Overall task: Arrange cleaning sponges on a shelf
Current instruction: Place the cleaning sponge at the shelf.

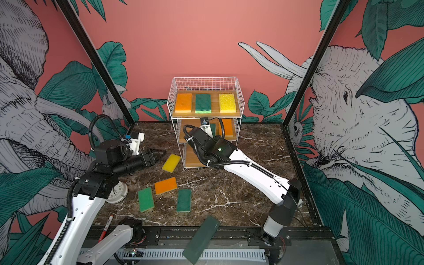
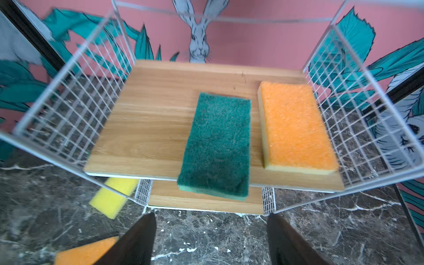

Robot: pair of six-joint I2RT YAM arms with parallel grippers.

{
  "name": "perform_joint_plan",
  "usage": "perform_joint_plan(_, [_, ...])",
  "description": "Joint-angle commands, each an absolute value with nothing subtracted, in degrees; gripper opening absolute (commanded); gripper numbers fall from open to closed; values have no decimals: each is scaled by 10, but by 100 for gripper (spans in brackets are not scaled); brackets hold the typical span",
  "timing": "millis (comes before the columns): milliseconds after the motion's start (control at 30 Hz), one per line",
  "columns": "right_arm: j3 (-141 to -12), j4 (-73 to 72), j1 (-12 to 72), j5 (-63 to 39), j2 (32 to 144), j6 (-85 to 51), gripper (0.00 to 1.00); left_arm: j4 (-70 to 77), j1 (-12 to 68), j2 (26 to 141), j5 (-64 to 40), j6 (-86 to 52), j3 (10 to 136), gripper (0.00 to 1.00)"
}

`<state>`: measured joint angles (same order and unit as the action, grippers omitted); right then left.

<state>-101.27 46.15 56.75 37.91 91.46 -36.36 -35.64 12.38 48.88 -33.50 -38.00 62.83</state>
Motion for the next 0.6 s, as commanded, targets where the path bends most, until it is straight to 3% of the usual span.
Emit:
perform_joint_plan(0, [-971,434,568,404,862,-388,55,-354,122,476,-337,-387,625,60])
perform_joint_plan(67, [-947,423,568,406,845,-388,45,-349,121,477,-338,-392,623,60])
perform_joint_plan(267, [-919,429,566,391,840,-388,41,-346,122,476,-340,-396,621,60])
perform_joint_plan(567, [-872,359,566,347,858,-367,17,-346,122,481,-338,-393,622,60])
